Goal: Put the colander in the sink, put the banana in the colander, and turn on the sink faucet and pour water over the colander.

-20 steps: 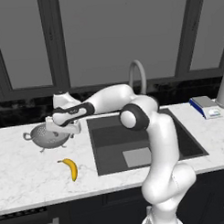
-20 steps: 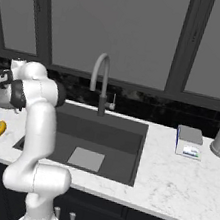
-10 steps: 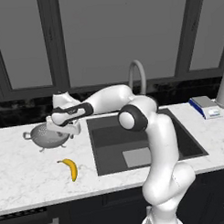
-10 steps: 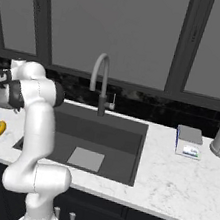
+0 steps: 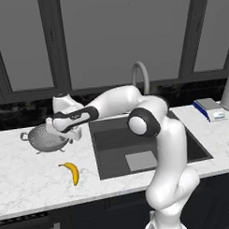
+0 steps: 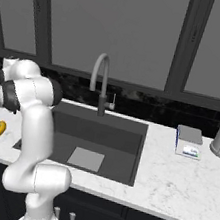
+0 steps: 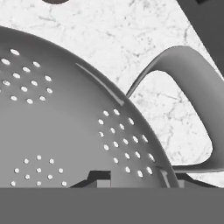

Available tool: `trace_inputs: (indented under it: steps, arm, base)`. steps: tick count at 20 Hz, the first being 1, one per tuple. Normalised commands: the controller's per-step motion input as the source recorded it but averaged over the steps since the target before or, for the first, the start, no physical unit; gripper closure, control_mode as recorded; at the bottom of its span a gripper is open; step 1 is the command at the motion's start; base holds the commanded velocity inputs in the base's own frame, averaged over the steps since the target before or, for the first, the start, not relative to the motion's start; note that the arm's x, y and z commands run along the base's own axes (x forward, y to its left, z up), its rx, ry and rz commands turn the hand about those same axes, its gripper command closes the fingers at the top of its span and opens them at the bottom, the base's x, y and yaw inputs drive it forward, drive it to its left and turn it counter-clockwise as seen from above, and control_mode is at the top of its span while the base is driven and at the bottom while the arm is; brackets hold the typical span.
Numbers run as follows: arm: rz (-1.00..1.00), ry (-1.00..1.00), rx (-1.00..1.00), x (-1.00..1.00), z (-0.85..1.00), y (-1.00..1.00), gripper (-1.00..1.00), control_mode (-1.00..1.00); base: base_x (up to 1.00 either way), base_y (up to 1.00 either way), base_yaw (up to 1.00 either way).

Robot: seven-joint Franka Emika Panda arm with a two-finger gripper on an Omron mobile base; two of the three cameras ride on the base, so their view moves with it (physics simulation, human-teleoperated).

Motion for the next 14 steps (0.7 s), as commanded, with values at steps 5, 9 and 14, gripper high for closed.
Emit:
trace_inputs:
  steps: [5,9,14]
  arm:
    - [-0.04,-0.24,0.15,-0.68,0.66,-0.11,1.0,-1.0]
    - [-0.06,-0.26,0.08,-0.76,0.72,-0.26,1.0,-1.0]
    - [-0.08,-0.09,0.03,-0.72,0.74,-0.35,1.0,-1.0]
  base:
    - [0.0,0.0,0.0]
    - [0.0,0.0,0.0]
    - [0.0,0.0,0.0]
